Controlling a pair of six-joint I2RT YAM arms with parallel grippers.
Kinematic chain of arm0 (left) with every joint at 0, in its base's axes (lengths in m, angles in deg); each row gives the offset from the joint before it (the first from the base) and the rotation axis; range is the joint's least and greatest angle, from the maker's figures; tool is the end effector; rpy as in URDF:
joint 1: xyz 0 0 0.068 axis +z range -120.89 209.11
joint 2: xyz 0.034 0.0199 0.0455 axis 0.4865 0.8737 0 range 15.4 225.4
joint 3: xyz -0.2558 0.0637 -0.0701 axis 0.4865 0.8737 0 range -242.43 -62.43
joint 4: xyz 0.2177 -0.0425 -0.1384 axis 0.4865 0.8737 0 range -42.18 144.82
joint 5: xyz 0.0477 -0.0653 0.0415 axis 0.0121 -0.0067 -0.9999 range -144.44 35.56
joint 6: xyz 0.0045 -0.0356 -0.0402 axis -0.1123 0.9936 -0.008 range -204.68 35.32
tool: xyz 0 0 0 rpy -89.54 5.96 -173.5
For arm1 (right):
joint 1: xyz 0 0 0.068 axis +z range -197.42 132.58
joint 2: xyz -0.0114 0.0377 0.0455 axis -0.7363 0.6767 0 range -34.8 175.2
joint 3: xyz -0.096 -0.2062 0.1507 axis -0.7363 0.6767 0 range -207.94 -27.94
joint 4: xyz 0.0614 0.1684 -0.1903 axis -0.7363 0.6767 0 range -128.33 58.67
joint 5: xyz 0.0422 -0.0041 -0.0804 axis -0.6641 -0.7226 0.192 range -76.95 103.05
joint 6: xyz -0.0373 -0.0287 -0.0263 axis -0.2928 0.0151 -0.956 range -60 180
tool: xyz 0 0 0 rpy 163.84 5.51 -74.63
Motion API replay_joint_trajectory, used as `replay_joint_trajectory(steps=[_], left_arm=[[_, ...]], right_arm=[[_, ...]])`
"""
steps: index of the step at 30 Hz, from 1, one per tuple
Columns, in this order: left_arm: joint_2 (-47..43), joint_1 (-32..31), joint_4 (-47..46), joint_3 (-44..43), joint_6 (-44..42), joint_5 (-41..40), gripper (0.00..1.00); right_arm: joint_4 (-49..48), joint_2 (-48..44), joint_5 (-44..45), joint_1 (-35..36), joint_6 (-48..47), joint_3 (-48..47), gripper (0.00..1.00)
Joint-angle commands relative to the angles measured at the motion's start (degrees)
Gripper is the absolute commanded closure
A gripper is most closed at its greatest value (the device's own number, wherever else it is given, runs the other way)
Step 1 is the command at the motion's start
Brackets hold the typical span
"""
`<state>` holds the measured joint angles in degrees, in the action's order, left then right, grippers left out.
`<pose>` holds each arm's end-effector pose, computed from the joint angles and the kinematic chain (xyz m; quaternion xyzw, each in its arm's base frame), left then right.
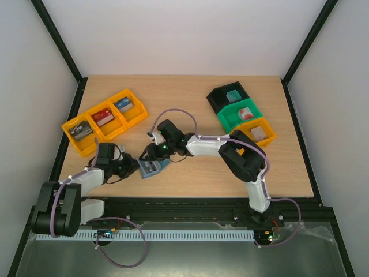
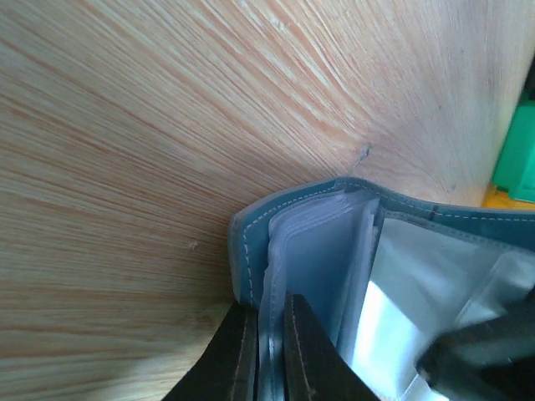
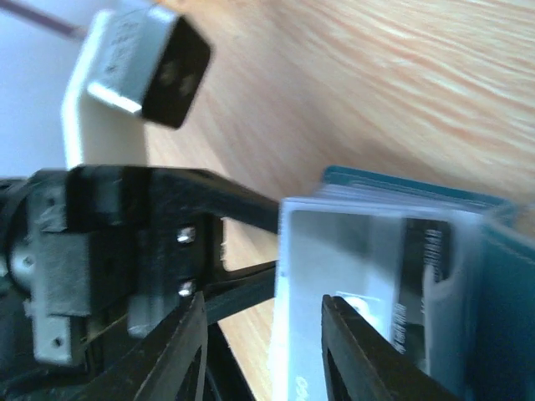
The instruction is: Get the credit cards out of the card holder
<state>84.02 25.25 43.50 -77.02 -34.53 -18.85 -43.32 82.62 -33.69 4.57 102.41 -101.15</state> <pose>0.1810 -0.0329 0.1177 -0.2546 0.8633 -0.4045 0.1619 0.2477 0.3590 0.1578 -0.2387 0.8122 0.5323 0.0046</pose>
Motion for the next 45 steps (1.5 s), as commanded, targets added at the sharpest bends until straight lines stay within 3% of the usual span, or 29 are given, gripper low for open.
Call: replay_joint_trajectory(steps=[1,11,20,24,29,36,41,45], left_arm=[[-0.3,0.3,0.3,1.2,-0.3,1.5,0.98],[-1.0,0.4,1.0,1.3,-1.7,-0.3,0.98],[-1.4,0.4,1.2,1.1,-2.3,-0.6,0.98],[-1.3,0.4,1.1,1.1,-2.3,-0.5,0.98],[-1.6,0.5,1.0,1.1,-2.3,-0.4,0.98],[-1.7,0.5,0.9,1.1,-2.3,-0.2,0.98],[-1.8,0.7,0.6,1.2,-2.3,-0.2,0.98],[-1.7,0.8,0.5,1.1,-2.4,-0.4,0.98]], right_arm=[[2.8,-4.2,-1.0,1.2,-4.8,-2.6,0.61],[24.0,-7.6,16.6,1.2,-18.5,-11.0,0.56],[36.1,-8.3,36.3,1.2,-21.1,-14.1,0.3],[34.0,-7.4,31.0,1.5,-20.5,-12.2,0.21],[28.5,-4.5,23.2,5.0,-19.0,-11.5,0.19],[31.1,0.8,29.8,6.0,-18.1,-12.9,0.24],[26.6,2.1,22.4,6.0,-17.9,-10.4,0.21],[27.1,3.9,24.0,6.0,-17.6,-10.6,0.26]])
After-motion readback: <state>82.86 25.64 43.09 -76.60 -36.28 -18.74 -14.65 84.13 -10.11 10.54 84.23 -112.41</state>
